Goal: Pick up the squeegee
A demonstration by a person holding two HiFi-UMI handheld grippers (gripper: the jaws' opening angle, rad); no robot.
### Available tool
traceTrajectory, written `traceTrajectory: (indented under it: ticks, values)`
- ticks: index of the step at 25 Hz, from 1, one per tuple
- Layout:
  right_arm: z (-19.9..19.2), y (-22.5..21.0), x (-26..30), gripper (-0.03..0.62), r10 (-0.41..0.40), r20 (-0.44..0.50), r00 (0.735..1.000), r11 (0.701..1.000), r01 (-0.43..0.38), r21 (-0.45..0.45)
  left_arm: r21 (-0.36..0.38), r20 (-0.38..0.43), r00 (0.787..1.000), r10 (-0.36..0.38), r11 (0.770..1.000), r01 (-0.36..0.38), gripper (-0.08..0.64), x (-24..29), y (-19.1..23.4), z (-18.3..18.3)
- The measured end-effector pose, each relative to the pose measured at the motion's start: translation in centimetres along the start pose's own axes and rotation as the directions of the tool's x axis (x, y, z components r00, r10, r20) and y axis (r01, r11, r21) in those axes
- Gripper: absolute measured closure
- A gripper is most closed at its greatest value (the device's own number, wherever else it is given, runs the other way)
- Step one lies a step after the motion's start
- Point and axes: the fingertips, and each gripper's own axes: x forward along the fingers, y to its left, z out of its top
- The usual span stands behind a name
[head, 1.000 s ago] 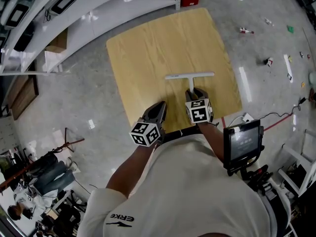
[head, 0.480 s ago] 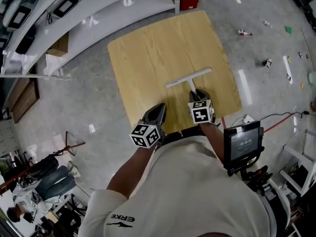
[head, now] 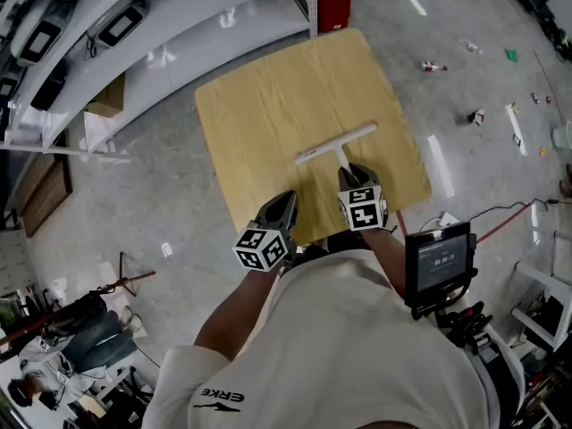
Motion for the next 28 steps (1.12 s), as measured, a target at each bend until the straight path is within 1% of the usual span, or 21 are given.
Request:
traceTrajectory:
  ticks: [6,12,19,28]
  values:
    - [1.8,0.9,-3.0,0.508,0.012,0.09,0.996,1.0,-0.013,0.011,0.014,0.029,1.0,-0.008,1.0,0.007,0.555,-1.6,-0.8,0.5]
    - [4.5,2.0,-6.0,0.508,0.04,0.183,0.982,0.999,-0.046,0.027,0.03,0.082,0.996,-0.023,0.999,0.021,0.556,-2.9,-1.6,2.1]
    - [7.0,4.0,-9.9,0.508,0.067,0.279,0.958,0.996,-0.082,0.042,0.049,0.155,0.986,-0.053,0.998,0.046,0.556,-5.1,-2.7,4.2]
    - [7.4,6.2,-15.3,0.508,0.075,0.371,0.926,0.993,-0.104,0.058,0.068,0.218,0.972,-0.093,0.995,0.08,0.555,-8.1,-4.3,4.6]
